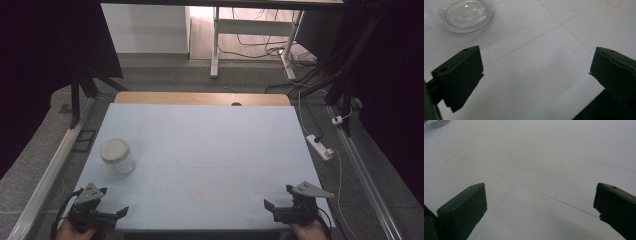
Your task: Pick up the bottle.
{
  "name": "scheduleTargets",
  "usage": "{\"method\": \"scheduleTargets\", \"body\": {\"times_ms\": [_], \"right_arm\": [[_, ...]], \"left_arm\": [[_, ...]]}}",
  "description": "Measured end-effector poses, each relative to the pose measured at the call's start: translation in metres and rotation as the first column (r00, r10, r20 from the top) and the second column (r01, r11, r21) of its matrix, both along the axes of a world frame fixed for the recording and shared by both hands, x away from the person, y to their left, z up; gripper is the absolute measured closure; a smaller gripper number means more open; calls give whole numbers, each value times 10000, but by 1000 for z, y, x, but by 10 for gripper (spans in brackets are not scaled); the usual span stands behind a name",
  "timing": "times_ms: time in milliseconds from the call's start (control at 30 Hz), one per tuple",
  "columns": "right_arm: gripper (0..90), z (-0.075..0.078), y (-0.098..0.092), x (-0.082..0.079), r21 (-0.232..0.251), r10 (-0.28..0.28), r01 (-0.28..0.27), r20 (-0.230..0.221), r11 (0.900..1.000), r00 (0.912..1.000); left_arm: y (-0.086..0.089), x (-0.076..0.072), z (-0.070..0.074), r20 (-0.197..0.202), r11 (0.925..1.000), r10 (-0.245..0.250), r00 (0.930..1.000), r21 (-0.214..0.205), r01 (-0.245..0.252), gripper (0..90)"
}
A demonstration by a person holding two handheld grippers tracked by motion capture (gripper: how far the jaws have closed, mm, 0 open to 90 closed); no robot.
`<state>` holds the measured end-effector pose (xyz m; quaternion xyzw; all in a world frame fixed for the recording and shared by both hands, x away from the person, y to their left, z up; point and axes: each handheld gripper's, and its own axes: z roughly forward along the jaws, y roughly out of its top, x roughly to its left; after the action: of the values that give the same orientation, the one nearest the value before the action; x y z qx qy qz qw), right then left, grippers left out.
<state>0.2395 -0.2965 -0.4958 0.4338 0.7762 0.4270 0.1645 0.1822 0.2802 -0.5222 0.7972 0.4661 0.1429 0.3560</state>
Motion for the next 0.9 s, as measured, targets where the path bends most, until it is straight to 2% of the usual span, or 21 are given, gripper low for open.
{"method": "scheduleTargets", "body": {"times_ms": [900], "right_arm": [[0, -1, 5, 1, -340, 460, -465, -136, 9983, 9988]], "left_arm": [[7, 1, 0, -219, 9976, 149, 9996, -671, -164, 0]]}}
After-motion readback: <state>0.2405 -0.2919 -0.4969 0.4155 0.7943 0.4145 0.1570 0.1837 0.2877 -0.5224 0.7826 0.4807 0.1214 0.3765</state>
